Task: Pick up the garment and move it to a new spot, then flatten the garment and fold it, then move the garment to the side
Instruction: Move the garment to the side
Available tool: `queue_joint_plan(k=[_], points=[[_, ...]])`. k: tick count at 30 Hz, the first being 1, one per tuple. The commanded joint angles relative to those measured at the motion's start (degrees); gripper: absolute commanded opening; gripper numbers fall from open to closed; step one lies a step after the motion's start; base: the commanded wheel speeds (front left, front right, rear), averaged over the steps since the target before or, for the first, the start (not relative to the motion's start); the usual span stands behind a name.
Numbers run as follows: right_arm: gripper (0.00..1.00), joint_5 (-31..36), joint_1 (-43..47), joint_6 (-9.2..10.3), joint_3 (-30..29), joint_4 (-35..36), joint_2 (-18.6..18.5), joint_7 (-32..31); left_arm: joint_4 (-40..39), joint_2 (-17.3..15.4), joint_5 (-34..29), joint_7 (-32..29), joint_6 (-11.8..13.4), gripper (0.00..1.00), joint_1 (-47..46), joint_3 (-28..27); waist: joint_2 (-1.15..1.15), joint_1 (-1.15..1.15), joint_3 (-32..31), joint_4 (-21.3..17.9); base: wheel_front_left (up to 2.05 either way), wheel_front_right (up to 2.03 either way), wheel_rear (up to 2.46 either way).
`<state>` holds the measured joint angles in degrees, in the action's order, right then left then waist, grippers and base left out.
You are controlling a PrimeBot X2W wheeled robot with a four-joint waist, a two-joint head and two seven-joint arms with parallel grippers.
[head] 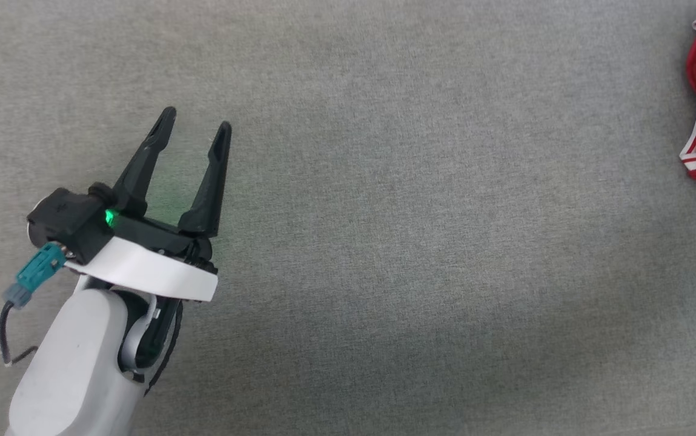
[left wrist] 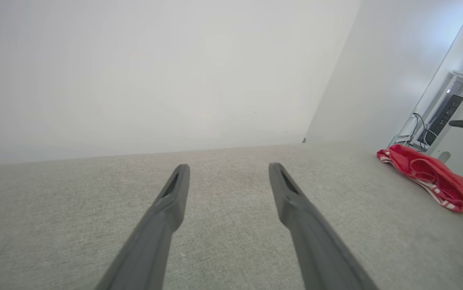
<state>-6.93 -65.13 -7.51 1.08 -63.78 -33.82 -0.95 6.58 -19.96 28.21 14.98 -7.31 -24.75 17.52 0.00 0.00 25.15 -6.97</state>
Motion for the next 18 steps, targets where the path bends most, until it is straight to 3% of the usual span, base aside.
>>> queue_joint_plan(k=[1, 12, 18], points=[[1.00, -0.6, 0.7, 0.04, 0.2, 0.3, 0.9, 0.8, -0.1, 0.1, 0.3, 0.3, -0.2, 1.00, 0.8, -0.4, 0.00, 0.00, -0.8, 0.3, 0.00, 0.00, 0.00], [1.00, -8.0, 6.8, 0.04, 6.1, 5.6, 6.7, 7.4, 1.2, 0.9, 1.2, 0.3, -0.2, 1.00, 4.1, -5.1, 0.00, 0.00, -5.8, 2.2, 0.00, 0.00, 0.00], [1.00, -12.2, 11.8, 0.04, 9.8, 9.3, 8.5, 10.8, 0.8, 1.5, -1.5, 0.3, -0.2, 1.00, 6.5, -8.7, 0.00, 0.00, -8.5, 3.3, 0.00, 0.00, 0.00]])
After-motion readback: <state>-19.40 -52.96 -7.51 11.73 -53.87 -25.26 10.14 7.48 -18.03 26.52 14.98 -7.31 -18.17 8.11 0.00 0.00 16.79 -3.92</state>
